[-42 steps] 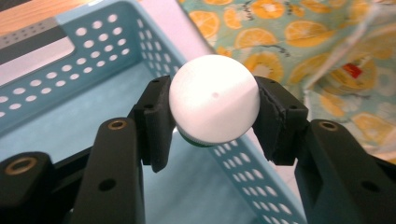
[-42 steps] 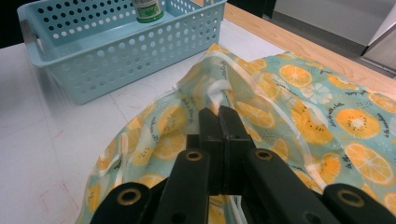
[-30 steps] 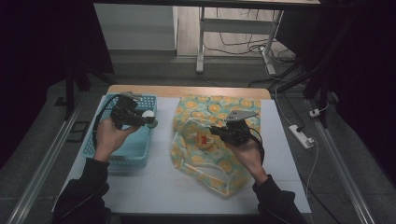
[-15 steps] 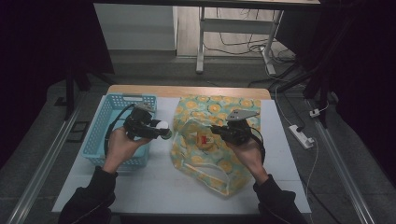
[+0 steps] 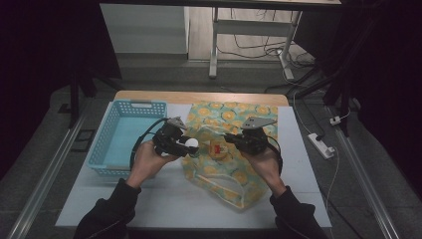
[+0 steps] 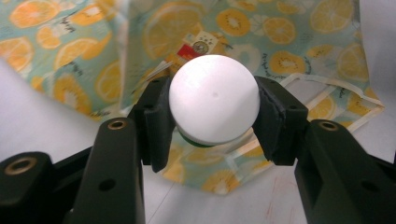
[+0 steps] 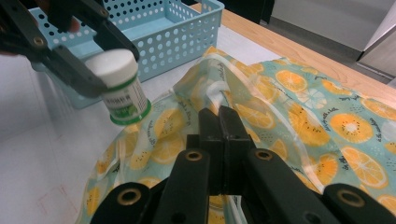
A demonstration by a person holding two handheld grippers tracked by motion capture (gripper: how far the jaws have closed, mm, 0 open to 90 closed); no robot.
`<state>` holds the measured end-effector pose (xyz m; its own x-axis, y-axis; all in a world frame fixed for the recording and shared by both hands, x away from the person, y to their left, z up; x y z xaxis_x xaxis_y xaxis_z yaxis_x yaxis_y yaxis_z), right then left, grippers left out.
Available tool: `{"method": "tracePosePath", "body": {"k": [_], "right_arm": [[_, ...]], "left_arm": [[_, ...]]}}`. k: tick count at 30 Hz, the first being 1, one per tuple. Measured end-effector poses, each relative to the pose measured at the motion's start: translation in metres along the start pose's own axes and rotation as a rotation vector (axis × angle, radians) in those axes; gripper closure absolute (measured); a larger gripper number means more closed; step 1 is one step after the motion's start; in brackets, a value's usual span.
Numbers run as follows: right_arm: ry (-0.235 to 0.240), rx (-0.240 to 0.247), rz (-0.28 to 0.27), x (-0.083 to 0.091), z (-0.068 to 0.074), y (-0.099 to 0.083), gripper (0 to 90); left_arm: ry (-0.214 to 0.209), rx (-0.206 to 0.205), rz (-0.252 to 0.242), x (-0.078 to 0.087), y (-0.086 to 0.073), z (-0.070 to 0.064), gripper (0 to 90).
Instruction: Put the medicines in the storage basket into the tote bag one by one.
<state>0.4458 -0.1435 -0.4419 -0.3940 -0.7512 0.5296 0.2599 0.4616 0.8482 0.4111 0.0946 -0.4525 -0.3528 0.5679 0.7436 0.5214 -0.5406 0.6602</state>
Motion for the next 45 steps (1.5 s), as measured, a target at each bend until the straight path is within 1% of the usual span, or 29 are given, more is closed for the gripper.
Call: {"method": "tracePosePath", "body": {"k": [7,9,15,22,26,30,35,40,45], "right_arm": [[0.001,0.000,-0.007,0.000,0.000,0.000,89.5],[0.000,0.001,-0.006,0.000,0.000,0.000,89.5],[0.001,0.000,-0.008,0.001,0.000,0.001,89.5],[0.003,0.002,-0.011,0.000,0.001,0.001,89.5],[0.002,0.004,-0.009,0.000,0.001,0.001,89.5],[0.002,0.003,-0.012,0.001,0.001,0.001,89.5],[0.003,0.004,-0.012,0.000,0.002,0.001,89.5],[0.003,0.003,-0.009,-0.001,0.001,0.000,89.5],[0.003,0.001,-0.007,0.000,0.001,0.000,89.5]], "left_arm": [[-0.018,-0.020,0.006,-0.014,0.010,-0.006,50.5],[-0.022,-0.034,0.011,-0.017,0.013,-0.008,50.5],[-0.024,-0.056,0.025,-0.030,0.023,-0.012,50.5],[-0.018,-0.061,0.040,-0.051,0.033,-0.011,50.5],[-0.015,-0.054,0.038,-0.060,0.039,-0.010,50.5],[0.005,-0.060,0.046,-0.068,0.044,-0.009,50.5],[0.010,-0.050,0.045,-0.078,0.049,-0.006,50.4],[0.025,-0.055,0.046,-0.087,0.051,-0.003,50.4],[0.036,-0.049,0.042,-0.093,0.052,0.000,50.4]]}}
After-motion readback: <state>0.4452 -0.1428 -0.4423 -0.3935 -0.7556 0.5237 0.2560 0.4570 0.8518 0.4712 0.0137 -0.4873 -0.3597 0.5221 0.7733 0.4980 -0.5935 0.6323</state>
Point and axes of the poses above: each handheld gripper's, and its own axes: x roughly backward along the jaws, y roughly out of its top, z roughly to its left, the point moved 3 cm from there along -x, roughly forward along the jaws, and after that the axes turned 2 degrees about y, right-handed, at the moved point
